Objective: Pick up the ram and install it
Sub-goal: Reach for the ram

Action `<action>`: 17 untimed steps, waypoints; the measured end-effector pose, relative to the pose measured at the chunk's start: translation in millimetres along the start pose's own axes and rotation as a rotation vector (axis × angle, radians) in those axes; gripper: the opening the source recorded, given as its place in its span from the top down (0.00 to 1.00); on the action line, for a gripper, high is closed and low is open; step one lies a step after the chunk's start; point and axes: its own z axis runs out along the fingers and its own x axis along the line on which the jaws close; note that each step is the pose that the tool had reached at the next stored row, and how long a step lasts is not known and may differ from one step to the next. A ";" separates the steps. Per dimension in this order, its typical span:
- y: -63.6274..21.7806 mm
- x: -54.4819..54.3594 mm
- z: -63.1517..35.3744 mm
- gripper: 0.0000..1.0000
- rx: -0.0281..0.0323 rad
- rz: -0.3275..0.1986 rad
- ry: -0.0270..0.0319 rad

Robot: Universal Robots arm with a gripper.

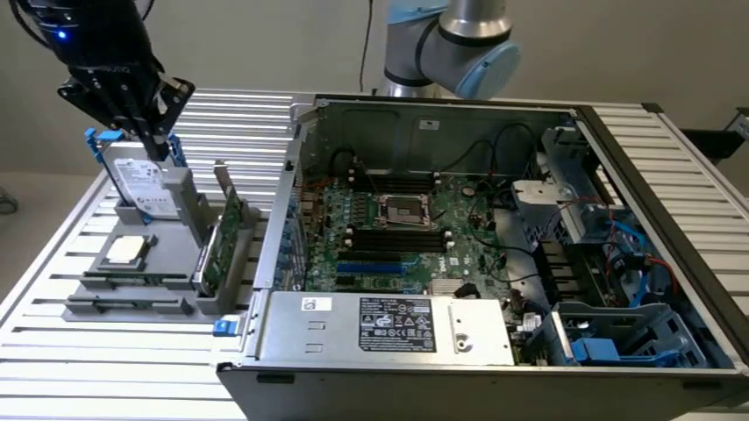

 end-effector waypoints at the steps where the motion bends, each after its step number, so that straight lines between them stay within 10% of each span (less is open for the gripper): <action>1: -2.6 4.0 0.6 0.89 0.0001 0.000 0.0001; 8: -22.8 19.7 6.5 0.89 0.0005 0.000 0.0076; 17: -48.2 20.7 17.1 0.89 0.0006 -0.010 0.0367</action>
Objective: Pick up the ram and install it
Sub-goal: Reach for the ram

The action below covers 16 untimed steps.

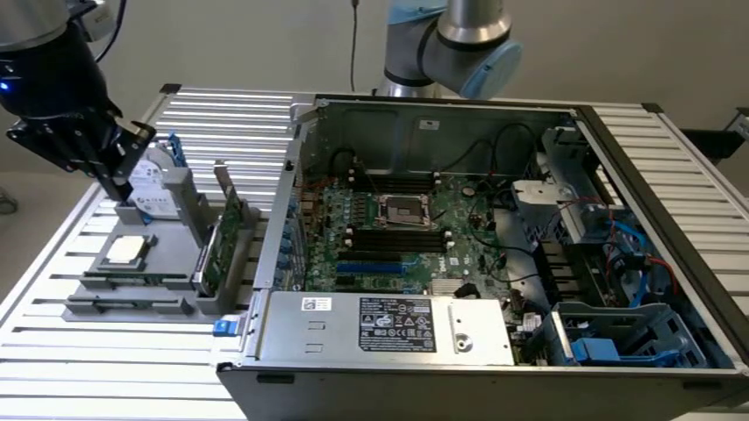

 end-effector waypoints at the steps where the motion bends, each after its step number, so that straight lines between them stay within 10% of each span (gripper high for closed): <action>1: -1.3 -0.1 1.4 0.89 0.0000 -0.005 0.0039; 10: -4.3 -0.4 9.8 0.89 0.0030 -0.100 0.0224; 16: -4.8 2.1 11.6 0.89 0.0037 -0.124 0.0210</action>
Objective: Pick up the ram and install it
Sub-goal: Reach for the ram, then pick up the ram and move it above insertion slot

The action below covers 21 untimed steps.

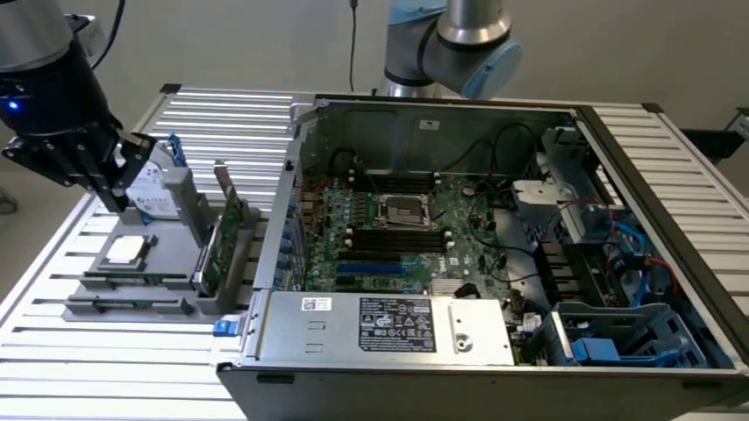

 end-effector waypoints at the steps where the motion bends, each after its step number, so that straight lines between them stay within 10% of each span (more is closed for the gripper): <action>1: 0.1 0.1 0.0 0.89 0.0000 0.000 0.0000; 14: -0.6 1.3 0.1 0.89 -0.0013 -0.001 -0.0009; 21: -0.7 1.2 1.1 0.89 0.0026 -0.118 -0.0001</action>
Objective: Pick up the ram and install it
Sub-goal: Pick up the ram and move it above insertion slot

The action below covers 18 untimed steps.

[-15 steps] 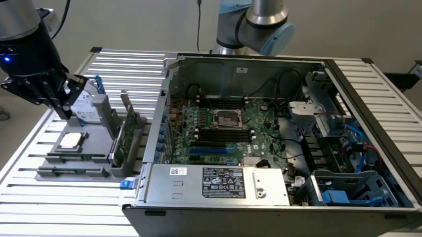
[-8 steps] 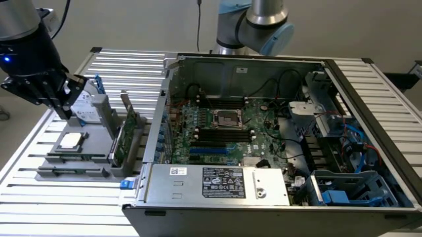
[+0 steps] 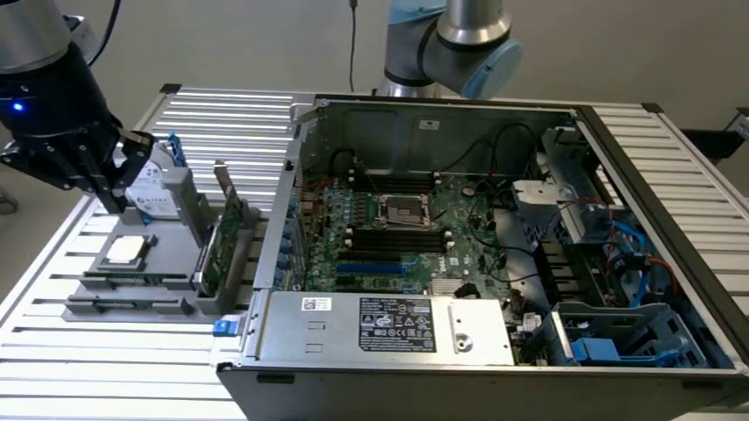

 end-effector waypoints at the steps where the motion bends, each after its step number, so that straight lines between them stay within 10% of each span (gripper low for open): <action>1: 0.0 0.0 0.3 0.89 0.0006 -0.018 0.0007; 18: -0.2 -0.2 6.7 0.89 0.0106 -0.327 0.0134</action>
